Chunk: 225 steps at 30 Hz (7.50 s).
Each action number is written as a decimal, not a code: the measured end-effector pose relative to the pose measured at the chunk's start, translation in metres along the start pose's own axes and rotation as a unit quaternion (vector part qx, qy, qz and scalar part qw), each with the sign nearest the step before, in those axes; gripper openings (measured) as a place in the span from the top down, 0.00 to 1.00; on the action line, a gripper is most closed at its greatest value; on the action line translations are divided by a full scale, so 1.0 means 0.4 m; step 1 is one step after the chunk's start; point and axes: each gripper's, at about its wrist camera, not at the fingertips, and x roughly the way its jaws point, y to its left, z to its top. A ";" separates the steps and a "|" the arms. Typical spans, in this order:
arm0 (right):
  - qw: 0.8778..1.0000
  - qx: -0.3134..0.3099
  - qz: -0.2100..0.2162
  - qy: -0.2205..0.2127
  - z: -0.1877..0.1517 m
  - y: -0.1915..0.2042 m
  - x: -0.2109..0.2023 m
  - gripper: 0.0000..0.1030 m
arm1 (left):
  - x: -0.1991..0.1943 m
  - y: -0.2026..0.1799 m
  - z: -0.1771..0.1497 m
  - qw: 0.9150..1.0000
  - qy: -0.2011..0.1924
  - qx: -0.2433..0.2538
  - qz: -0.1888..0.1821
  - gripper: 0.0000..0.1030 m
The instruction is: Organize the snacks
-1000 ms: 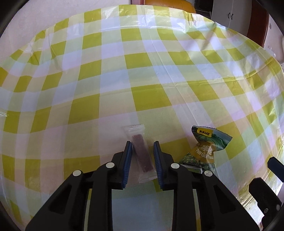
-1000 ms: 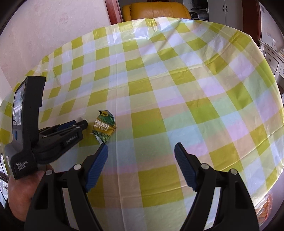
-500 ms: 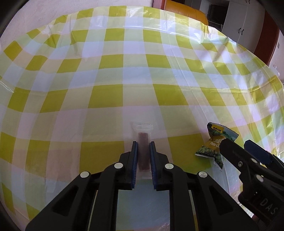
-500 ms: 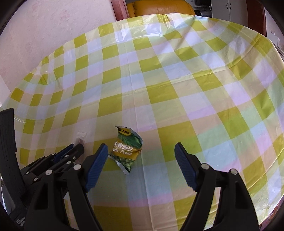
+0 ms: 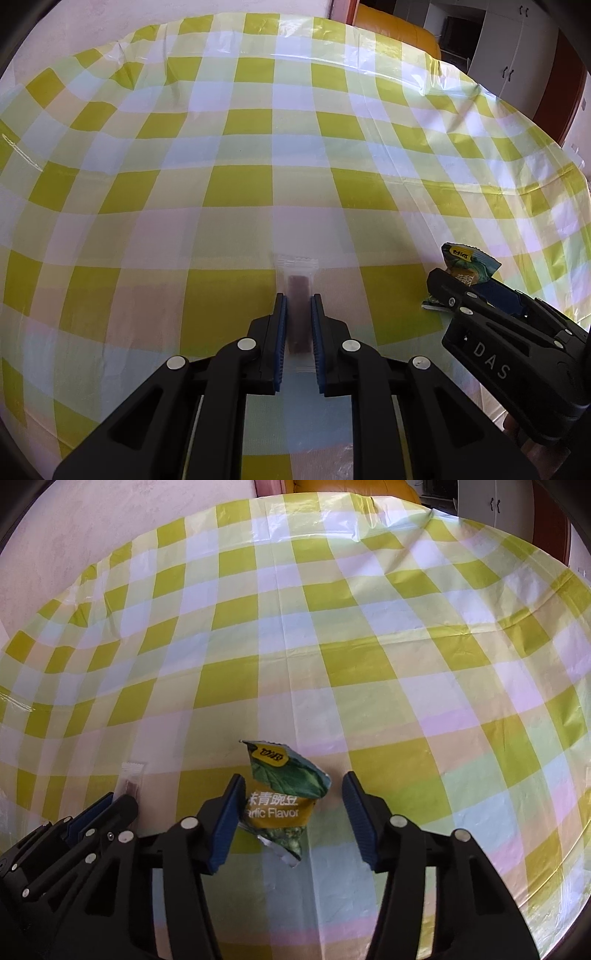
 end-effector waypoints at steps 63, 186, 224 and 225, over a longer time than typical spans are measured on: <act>0.999 -0.004 -0.032 -0.023 -0.326 -0.251 -0.465 0.70 | -0.382 -0.290 -0.319 0.991 0.005 0.091 -0.099 0.87; 0.946 0.170 -0.265 0.072 -0.634 -0.700 -0.658 0.08 | -0.358 -0.716 -0.538 0.920 0.196 0.182 -0.286 0.04; 0.944 0.182 -0.264 0.074 -0.644 -0.719 -0.660 0.08 | -0.357 -0.714 -0.539 0.920 0.195 0.183 -0.286 0.04; 0.944 0.184 -0.264 0.074 -0.646 -0.721 -0.660 0.08 | -0.357 -0.715 -0.539 0.920 0.194 0.184 -0.286 0.04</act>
